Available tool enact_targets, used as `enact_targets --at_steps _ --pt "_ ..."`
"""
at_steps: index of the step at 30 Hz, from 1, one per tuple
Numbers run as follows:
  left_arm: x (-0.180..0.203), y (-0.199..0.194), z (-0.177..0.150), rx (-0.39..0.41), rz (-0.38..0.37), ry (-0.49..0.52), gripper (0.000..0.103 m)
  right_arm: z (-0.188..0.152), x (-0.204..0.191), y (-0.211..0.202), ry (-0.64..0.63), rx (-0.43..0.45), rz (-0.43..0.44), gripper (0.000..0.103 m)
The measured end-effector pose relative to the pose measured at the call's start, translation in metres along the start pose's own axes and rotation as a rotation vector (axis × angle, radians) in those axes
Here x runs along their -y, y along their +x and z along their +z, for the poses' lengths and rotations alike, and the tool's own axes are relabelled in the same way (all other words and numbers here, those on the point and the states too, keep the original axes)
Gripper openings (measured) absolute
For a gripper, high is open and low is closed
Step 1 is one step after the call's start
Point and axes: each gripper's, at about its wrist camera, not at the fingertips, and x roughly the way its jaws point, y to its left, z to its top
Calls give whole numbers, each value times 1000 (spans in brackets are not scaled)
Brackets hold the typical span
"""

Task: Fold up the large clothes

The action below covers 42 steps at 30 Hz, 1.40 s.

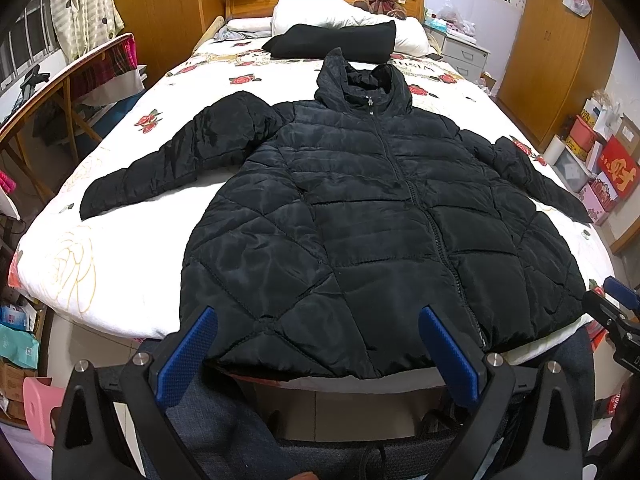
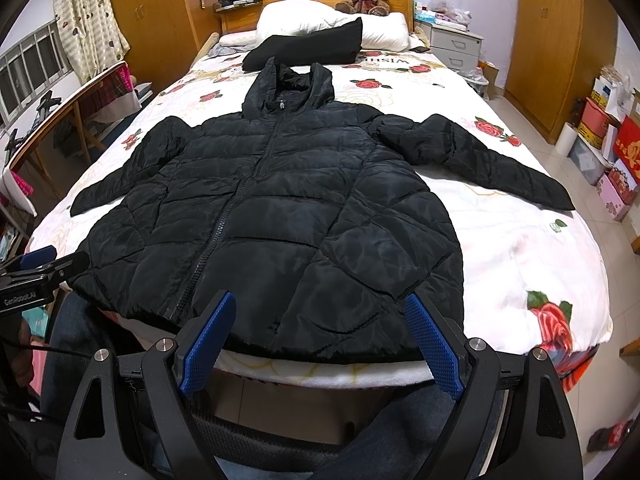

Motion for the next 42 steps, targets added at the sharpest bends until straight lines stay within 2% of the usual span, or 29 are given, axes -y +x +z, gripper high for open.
enact_targets --at_steps 11,21,30,33,37,39,42 --pt "-8 10 6 -9 3 -16 102 10 -4 6 -29 11 40 87" --pt "-44 36 27 3 -12 -86 102 41 -19 34 -74 -10 67 87" --pt "-99 71 52 13 13 -193 102 72 -40 68 -140 -27 75 87" --pt "-120 81 61 23 49 -225 94 80 -48 79 -154 -31 79 87" --pt "-153 99 72 23 107 -277 93 92 -54 94 -161 -36 86 87" --pt "-171 111 76 7 98 -315 93 98 -57 102 -164 -39 87 87" --pt "-194 127 80 -8 98 -368 88 104 -59 113 -169 -46 85 87"
